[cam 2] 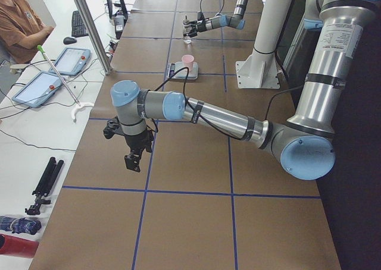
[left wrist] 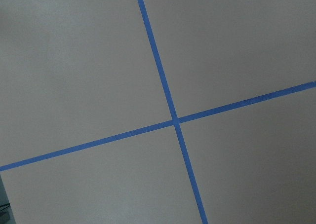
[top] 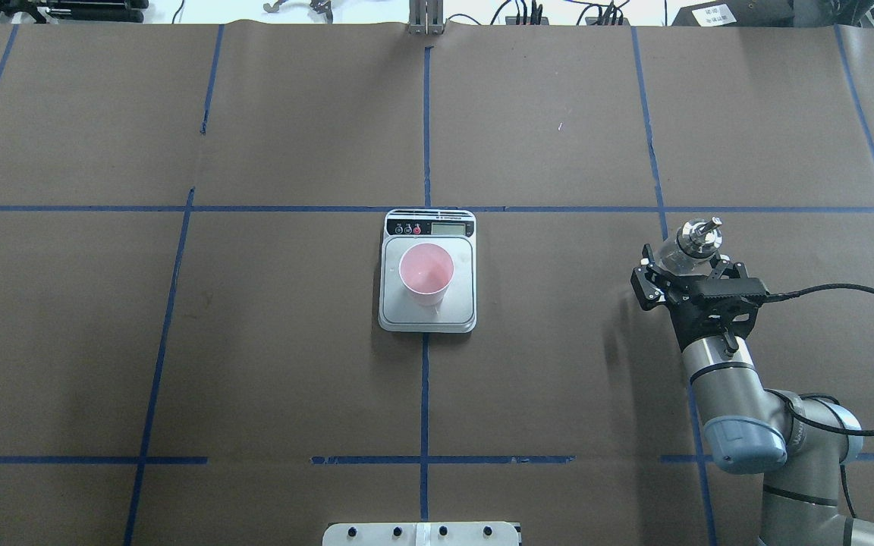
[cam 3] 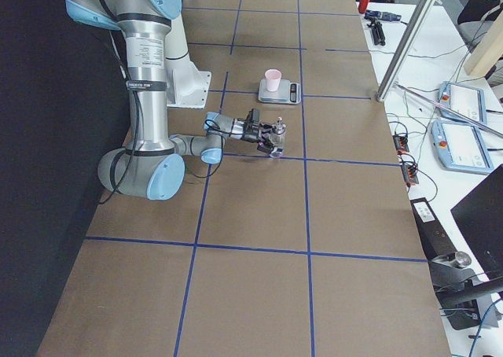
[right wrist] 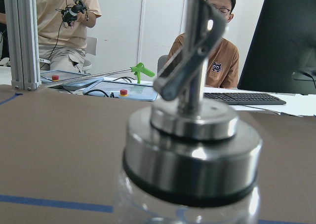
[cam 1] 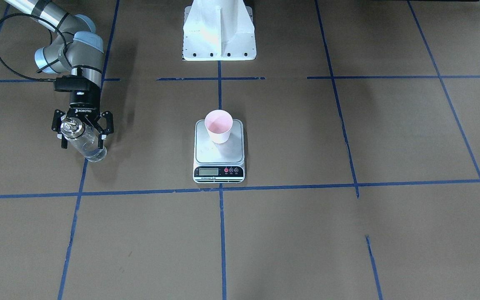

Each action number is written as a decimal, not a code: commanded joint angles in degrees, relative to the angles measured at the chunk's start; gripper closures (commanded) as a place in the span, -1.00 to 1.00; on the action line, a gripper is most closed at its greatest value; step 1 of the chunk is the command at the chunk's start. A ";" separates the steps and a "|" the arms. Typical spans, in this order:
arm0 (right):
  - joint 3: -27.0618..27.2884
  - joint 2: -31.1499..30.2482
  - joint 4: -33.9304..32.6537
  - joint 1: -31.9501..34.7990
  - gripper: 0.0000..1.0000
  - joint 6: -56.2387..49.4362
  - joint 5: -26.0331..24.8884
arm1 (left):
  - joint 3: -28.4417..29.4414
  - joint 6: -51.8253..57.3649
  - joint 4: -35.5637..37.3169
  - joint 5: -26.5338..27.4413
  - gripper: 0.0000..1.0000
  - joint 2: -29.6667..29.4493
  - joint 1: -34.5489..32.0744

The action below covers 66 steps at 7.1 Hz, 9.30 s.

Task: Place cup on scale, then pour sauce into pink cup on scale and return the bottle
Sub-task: 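Close the right gripper around the glass sauce bottle body, then lift the sauce bottle with the right gripper, then tilt the bottle spout over the pink cup with the right gripper, then hold the tilted bottle spout above the pink cup, pouring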

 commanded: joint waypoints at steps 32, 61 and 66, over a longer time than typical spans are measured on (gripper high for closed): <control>7.23 16.87 -18.88 0.58 1.00 -73.25 -15.77 | -0.44 0.52 -0.13 0.44 -1.00 0.96 0.09; -7.09 24.78 -18.17 -5.23 1.00 -87.26 -28.88 | 0.26 0.70 -0.30 0.44 -1.00 1.23 0.09; -7.09 24.87 -18.09 -5.23 1.00 -87.17 -28.97 | 0.35 0.70 -0.30 0.44 -1.00 1.23 0.09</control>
